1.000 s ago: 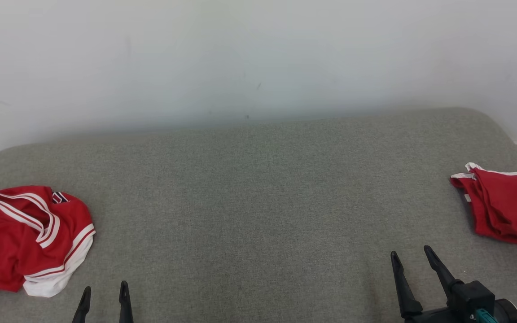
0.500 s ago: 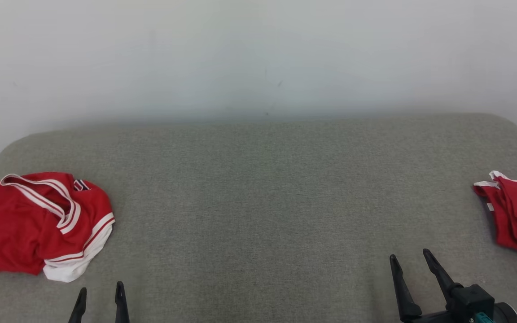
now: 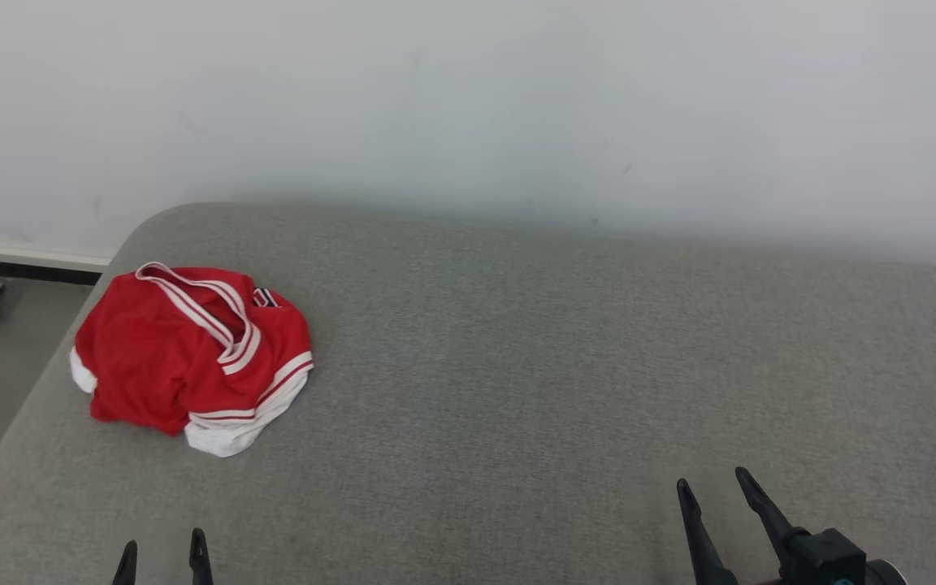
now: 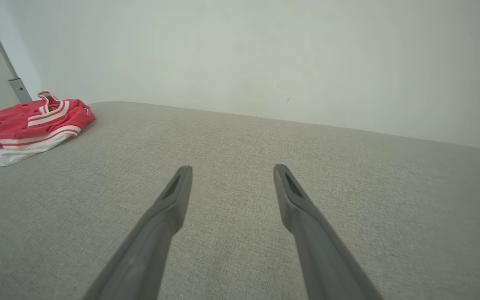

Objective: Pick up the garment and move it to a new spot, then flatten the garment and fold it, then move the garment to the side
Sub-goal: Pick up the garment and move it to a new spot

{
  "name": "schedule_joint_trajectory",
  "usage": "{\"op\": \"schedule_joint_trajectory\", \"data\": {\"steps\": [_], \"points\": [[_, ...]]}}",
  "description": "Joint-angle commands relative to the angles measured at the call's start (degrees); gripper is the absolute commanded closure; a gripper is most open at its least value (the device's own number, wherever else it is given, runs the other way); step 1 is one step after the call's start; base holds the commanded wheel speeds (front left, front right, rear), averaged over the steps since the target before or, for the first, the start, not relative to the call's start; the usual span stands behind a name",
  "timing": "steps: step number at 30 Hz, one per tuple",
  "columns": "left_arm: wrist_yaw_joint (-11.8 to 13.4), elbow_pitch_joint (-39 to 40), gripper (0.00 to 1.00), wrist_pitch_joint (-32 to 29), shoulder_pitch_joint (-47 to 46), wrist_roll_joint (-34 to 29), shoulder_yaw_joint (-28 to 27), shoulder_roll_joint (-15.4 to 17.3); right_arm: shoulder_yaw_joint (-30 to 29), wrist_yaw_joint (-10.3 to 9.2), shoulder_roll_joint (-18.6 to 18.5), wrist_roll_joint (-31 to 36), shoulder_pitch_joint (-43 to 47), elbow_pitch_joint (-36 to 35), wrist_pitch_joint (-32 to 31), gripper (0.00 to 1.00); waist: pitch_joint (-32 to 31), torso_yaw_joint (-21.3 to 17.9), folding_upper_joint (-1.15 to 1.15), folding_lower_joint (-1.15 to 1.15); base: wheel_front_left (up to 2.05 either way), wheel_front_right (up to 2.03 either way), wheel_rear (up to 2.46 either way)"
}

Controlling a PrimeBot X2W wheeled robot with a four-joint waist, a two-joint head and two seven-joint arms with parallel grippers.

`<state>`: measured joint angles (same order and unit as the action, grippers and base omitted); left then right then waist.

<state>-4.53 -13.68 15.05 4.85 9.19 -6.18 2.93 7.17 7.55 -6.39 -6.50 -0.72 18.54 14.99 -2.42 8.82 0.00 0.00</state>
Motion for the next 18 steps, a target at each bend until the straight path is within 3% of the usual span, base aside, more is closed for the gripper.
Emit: {"op": "schedule_joint_trajectory", "data": {"steps": [1, 7, 18], "points": [[-0.03, 0.1, 0.0, 0.18, 1.01, -0.58, -0.33, -0.07, 0.31, -0.14, 0.29, -0.38, 0.73, 0.23, 0.23, 0.0, -1.23, 4.74, 0.0, 0.0, 0.0, 0.0, 0.0], [-0.61, 0.14, 0.0, 0.18, 1.79, -1.27, -1.88, -0.07, 1.68, -0.14, 1.03, -0.99, 1.01, 0.59, 0.21, 0.0, -2.08, 10.19, 0.0, 0.0, 0.0, 0.0, 0.0], [-0.03, 1.21, 0.0, 0.18, 3.2, -1.36, -3.78, -0.08, 2.56, -0.14, 1.86, -1.41, 0.69, 1.23, 0.14, 0.0, -2.28, 15.06, 0.0, 0.0, 0.0, 0.0, 0.0]]}}
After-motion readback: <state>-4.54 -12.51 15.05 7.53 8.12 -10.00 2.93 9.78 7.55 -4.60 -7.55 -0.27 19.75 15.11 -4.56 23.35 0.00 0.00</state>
